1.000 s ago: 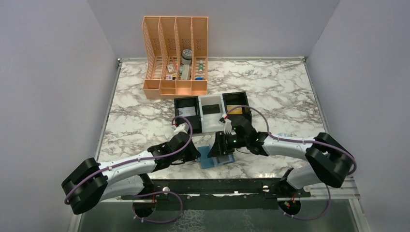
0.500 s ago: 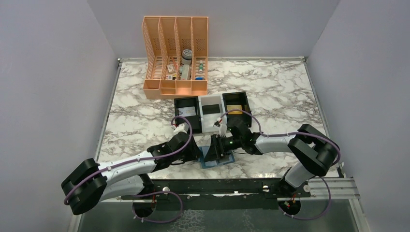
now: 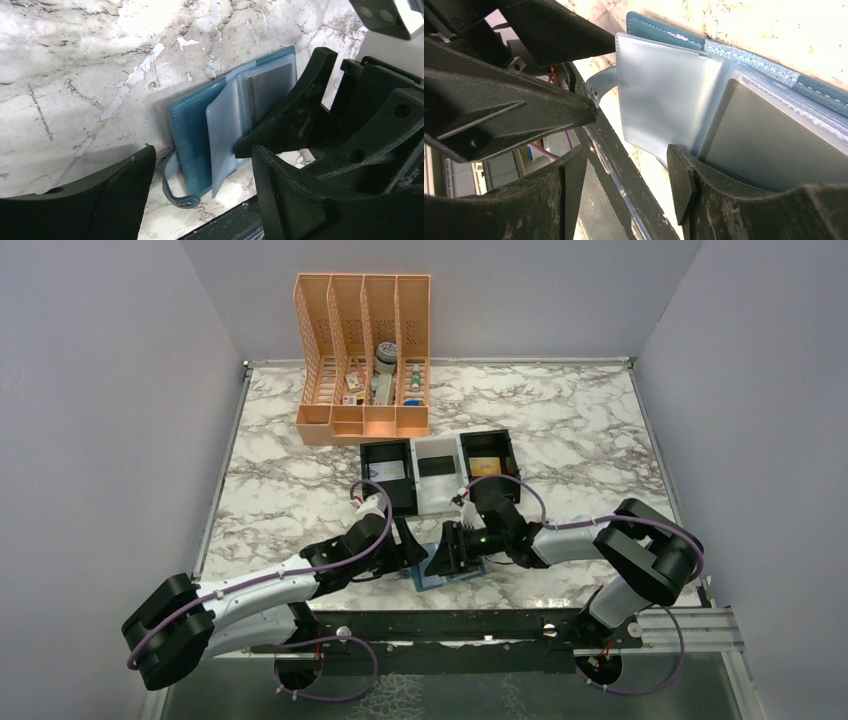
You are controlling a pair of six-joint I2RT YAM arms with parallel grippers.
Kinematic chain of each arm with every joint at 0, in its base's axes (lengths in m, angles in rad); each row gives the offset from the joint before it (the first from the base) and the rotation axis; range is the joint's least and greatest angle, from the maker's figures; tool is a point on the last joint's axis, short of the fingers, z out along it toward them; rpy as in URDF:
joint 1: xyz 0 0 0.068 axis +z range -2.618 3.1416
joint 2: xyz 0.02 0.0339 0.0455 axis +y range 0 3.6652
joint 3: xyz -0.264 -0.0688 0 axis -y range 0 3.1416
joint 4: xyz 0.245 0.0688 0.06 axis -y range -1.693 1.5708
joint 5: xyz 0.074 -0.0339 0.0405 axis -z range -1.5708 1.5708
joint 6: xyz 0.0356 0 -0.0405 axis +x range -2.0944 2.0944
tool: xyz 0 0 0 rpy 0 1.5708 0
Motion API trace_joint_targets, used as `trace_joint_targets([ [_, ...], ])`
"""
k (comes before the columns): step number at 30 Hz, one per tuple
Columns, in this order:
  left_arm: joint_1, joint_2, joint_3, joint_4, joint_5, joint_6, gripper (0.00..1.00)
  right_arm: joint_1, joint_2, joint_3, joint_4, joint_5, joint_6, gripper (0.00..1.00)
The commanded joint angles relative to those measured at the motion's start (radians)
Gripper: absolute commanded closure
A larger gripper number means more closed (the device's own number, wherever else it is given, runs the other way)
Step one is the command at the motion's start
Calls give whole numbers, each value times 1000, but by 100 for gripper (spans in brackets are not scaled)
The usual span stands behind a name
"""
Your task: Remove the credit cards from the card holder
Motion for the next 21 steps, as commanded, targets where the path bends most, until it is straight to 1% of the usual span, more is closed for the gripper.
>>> trace_joint_targets([
  [1, 5, 12, -29, 66, -3, -8, 28, 3, -42, -15, 33, 42, 1, 39],
  [3, 5, 45, -17, 70, 3, -1, 33, 3, -88, -4, 3, 55, -10, 40],
  [6, 5, 109, 12, 54, 6, 16, 42, 1, -183, 26, -123, 130, -47, 40],
  [9, 5, 161, 42, 37, 8, 33, 51, 1, -291, 57, -307, 287, -86, 40],
  [11, 5, 179, 54, 34, 11, 41, 54, 0, -352, 79, -444, 427, -100, 40],
  [13, 5, 185, 60, 36, 15, 47, 56, -3, -410, 83, -539, 547, -105, 40],
  [14, 6, 185, 62, 37, 15, 50, 57, -9, -428, 81, -578, 577, -102, 40],
  [17, 5, 178, 63, 40, 15, 54, 60, -24, -455, 68, -634, 592, -98, 42],
  [21, 5, 169, 67, 46, 24, 65, 65, -26, -424, 49, -612, 537, -93, 45],
])
